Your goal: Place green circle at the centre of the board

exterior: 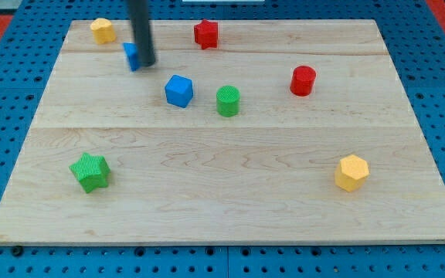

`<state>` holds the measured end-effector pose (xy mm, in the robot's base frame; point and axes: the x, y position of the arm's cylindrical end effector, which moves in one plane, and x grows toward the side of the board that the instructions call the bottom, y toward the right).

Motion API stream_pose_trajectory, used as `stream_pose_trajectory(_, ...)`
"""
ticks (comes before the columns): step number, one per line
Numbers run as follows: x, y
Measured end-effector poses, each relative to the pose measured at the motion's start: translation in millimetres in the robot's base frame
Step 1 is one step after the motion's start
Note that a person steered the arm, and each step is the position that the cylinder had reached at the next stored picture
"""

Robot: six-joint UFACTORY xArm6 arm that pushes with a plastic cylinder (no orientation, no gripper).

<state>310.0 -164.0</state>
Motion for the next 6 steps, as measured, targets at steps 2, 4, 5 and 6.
stream_pose_trajectory(2,18.4,135.2)
stream_pose_trajectory(4,135.6,136.0)
stream_pose_trajectory(5,166.9,144.4)
stream_pose_trajectory(6,167.2,193.9)
